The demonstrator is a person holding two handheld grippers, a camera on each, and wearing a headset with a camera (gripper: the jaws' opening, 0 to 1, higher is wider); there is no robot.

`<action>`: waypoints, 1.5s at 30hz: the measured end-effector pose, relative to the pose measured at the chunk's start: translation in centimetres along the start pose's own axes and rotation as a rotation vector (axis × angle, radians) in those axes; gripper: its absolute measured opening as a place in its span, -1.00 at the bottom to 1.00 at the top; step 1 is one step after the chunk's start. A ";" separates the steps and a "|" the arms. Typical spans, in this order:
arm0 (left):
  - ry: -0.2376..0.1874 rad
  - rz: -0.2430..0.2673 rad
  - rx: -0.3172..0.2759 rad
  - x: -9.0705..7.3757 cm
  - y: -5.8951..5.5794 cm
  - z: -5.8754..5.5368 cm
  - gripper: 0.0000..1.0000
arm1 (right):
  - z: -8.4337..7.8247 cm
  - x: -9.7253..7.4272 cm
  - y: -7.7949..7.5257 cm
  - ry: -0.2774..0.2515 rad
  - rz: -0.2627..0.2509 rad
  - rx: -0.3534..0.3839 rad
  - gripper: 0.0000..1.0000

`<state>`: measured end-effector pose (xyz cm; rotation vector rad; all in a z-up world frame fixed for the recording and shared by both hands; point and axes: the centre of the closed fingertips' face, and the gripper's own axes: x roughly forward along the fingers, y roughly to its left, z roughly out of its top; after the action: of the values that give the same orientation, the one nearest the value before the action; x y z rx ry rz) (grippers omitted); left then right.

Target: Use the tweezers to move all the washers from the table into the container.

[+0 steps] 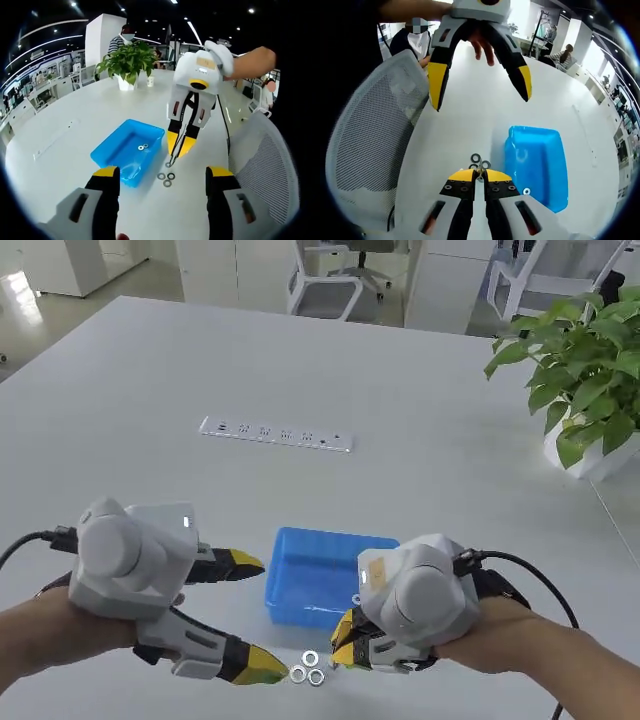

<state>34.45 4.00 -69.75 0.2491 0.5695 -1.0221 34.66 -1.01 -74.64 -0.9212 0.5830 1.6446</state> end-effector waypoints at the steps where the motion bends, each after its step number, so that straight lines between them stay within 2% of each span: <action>1: -0.001 0.004 -0.005 -0.2 0.0 -0.1 0.52 | 0.1 -0.2 0.0 0.001 -0.001 -0.004 -0.86; 4: -0.012 0.024 -0.022 -0.7 0.2 -0.2 0.58 | 0.6 -0.8 -0.2 0.000 -0.001 -0.011 -0.86; 7: -0.027 0.041 -0.031 -1.3 0.2 0.1 0.61 | 1.0 -1.4 -0.1 0.005 0.019 -0.016 -0.86; 13: -0.058 0.071 -0.059 -2.5 0.3 0.5 0.74 | 1.4 -2.5 -0.4 0.013 0.021 -0.029 -0.86; 21: -0.057 0.092 -0.080 -3.0 0.3 0.0 0.98 | 2.6 -4.2 -1.4 -0.004 0.005 -0.039 -0.86; 33: -0.062 0.096 -0.089 -2.9 0.6 0.0 0.98 | 3.7 -6.2 -3.8 -0.020 -0.008 -0.049 -0.86; 37: -0.064 0.095 -0.086 -2.9 0.8 0.0 0.98 | 3.8 -6.7 -4.9 -0.027 -0.019 -0.048 -0.86; 45: -0.063 0.095 -0.080 -3.0 0.5 0.4 0.98 | 3.4 -7.0 -6.8 -0.036 -0.047 -0.035 -0.86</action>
<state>33.81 6.26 -67.74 0.1711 0.5351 -0.9099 40.93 -0.56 -66.44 -0.9224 0.5059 1.6302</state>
